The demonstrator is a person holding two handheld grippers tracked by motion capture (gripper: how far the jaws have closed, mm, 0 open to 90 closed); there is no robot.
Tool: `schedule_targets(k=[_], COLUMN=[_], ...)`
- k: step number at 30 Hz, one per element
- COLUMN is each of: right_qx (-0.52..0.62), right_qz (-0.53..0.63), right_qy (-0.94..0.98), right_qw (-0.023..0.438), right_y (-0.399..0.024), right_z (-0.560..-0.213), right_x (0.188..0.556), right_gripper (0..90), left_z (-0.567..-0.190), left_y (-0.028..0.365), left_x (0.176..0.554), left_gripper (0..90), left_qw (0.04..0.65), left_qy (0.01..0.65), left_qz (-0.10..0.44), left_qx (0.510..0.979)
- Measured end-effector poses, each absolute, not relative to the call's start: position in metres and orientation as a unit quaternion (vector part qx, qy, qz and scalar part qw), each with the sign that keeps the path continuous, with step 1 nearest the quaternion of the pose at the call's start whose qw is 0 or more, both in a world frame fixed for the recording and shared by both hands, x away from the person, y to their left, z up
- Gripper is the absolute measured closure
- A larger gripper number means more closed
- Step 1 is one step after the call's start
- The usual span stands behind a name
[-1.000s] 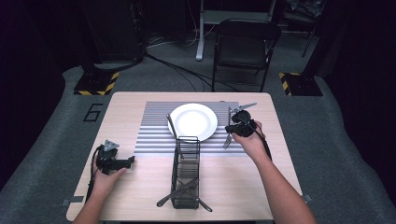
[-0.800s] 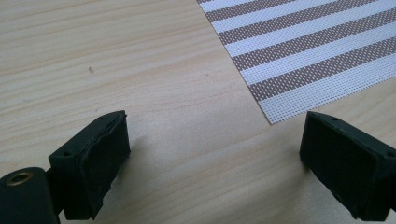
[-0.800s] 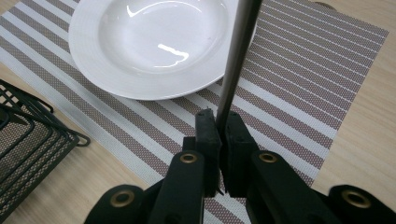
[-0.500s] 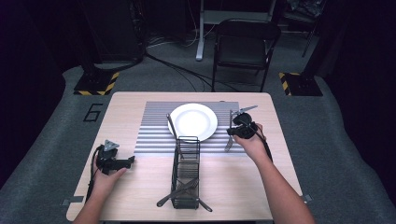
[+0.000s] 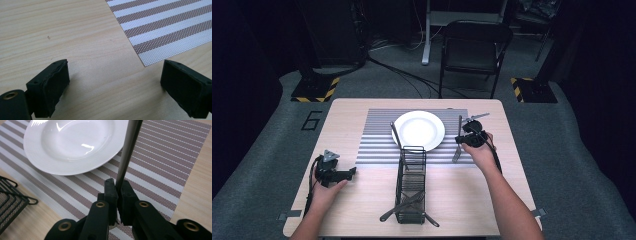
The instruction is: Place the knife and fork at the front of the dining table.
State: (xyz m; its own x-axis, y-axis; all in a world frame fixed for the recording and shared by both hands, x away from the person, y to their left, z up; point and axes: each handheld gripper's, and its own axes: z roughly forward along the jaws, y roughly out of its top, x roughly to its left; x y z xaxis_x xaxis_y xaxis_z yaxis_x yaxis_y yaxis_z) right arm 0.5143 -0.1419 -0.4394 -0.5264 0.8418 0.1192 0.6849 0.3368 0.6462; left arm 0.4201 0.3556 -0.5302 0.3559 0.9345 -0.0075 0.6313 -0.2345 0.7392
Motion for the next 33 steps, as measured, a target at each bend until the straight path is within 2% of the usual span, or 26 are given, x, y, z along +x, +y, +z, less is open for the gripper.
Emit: schedule_targets(k=[10, 33], right_qx=[0.500, 0.580], right_qz=[0.337, 0.361], right_qy=[0.789, 0.725], right_qw=[0.122, 0.086], right_y=[-0.142, -0.151], right_z=[-0.448, -0.474], right_x=[0.524, 0.546], right_gripper=[85.4, 85.7], left_z=[-0.530, -0.530], left_y=[0.356, 0.356], left_x=[0.420, 0.420], left_gripper=[8.2, 8.2], left_qw=[0.335, 0.335], left_qy=[0.520, 0.520], left_qz=[0.227, 0.227], left_qx=[0.752, 0.752])
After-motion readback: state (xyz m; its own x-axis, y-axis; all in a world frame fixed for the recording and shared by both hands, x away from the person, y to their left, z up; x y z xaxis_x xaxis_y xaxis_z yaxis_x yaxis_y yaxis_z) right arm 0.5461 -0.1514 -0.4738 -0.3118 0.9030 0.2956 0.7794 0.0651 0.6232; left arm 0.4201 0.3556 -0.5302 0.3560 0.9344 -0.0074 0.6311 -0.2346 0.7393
